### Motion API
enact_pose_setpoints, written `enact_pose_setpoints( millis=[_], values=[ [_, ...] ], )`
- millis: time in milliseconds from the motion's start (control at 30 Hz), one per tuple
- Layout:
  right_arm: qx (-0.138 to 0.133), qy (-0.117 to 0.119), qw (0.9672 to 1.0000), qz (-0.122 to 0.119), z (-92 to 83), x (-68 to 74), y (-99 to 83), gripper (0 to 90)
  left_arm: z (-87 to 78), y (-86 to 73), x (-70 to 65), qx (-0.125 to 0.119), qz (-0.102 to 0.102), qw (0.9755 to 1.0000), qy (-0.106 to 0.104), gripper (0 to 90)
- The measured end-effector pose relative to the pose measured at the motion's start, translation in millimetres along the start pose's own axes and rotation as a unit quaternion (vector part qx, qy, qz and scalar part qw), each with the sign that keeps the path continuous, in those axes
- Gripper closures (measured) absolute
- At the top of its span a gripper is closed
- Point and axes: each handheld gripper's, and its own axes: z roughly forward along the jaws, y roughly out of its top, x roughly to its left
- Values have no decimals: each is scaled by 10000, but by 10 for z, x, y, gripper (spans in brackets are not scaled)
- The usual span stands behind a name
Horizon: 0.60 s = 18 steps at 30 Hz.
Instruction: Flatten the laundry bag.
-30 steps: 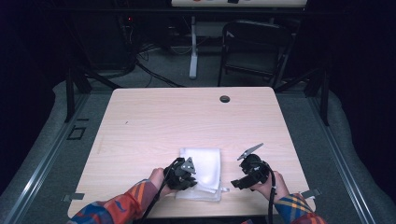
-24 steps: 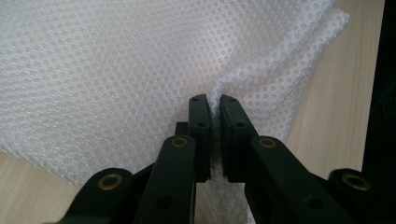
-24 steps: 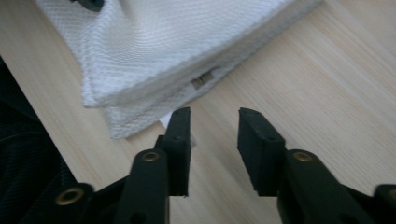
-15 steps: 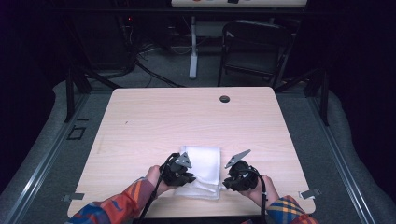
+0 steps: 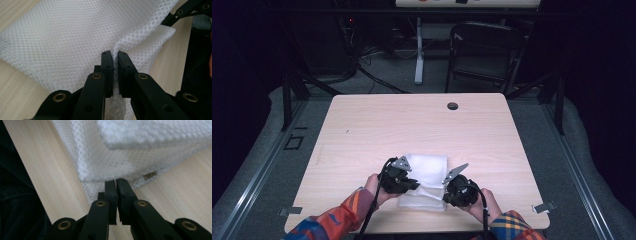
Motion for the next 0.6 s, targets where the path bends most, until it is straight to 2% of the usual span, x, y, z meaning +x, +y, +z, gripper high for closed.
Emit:
enact_pose_setpoints(
  millis=[67,267,333,433,600],
  values=[
    [-34,-71,9999,-88,45,15,43,883,2,0,2,-8,-34,10000,-16,846],
    [-53,-108,9999,-92,136,25,61,900,2,-9,10,22,-63,10000,-50,844],
    [17,-98,9999,-109,164,10,55,900,11,-13,18,16,-66,9999,-100,841],
    [-59,-90,9999,-45,208,3,48,900,11,-15,18,2,-83,9999,-75,838],
    [-81,-44,9999,-79,211,-25,34,900,11,-17,44,24,-94,9999,-76,834]
  ],
)
